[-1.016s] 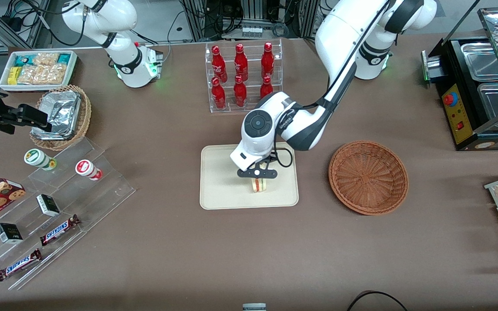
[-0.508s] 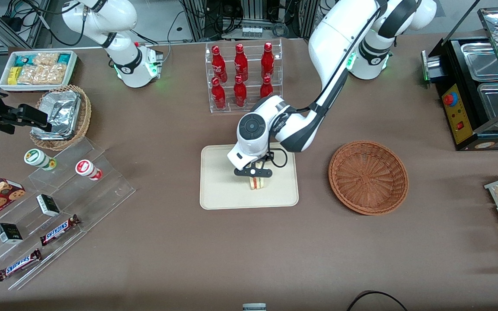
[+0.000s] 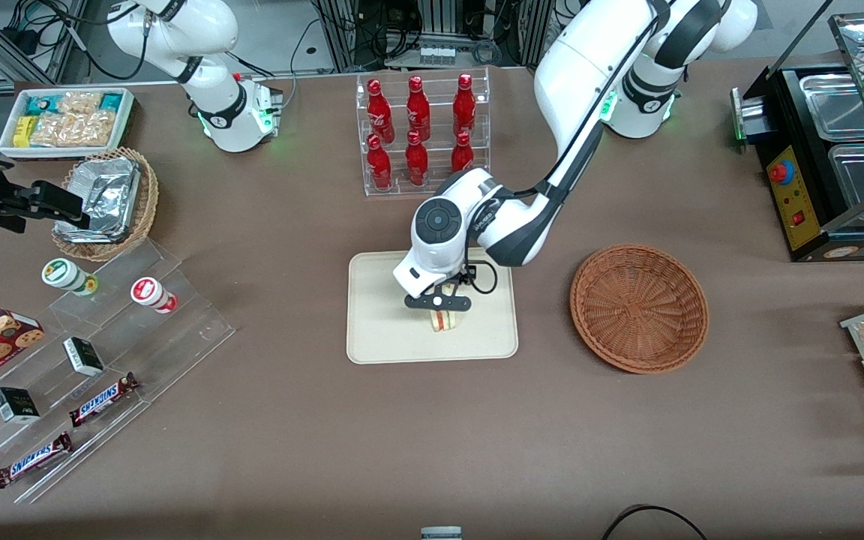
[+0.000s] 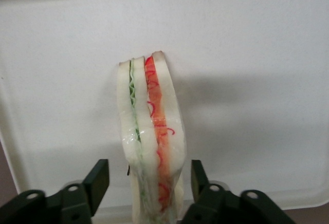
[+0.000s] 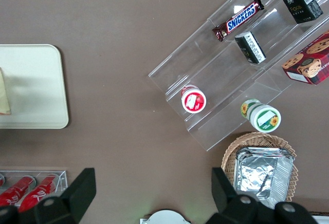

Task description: Place sandwich from basket to tray

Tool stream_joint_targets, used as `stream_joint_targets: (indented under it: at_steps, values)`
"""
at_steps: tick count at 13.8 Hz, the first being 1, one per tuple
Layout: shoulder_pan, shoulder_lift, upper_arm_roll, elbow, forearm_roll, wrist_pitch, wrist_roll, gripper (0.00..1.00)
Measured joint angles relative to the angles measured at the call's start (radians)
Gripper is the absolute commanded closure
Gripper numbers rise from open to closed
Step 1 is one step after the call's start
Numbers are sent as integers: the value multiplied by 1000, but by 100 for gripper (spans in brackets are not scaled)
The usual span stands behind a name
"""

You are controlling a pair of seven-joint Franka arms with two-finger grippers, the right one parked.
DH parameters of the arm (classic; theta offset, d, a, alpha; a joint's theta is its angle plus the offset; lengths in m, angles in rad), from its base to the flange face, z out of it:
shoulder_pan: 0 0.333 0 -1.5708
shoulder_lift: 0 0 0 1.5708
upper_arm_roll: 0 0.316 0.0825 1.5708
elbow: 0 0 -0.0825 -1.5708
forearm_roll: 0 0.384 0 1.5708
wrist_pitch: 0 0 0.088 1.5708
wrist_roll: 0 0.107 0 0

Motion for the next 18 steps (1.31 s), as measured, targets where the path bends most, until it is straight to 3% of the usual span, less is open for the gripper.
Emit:
stream_joint_targets:
  at_steps: [4,9,13,18]
  values:
    - [33,-131,15,24,0,-140,-81,0]
    - [176,-343,22,2,-1,-296,-113,0]
    - [262,-429,48,-13,0,-387,-120,0]
    - [474,-535,53,-22,-1,-554,177,0]
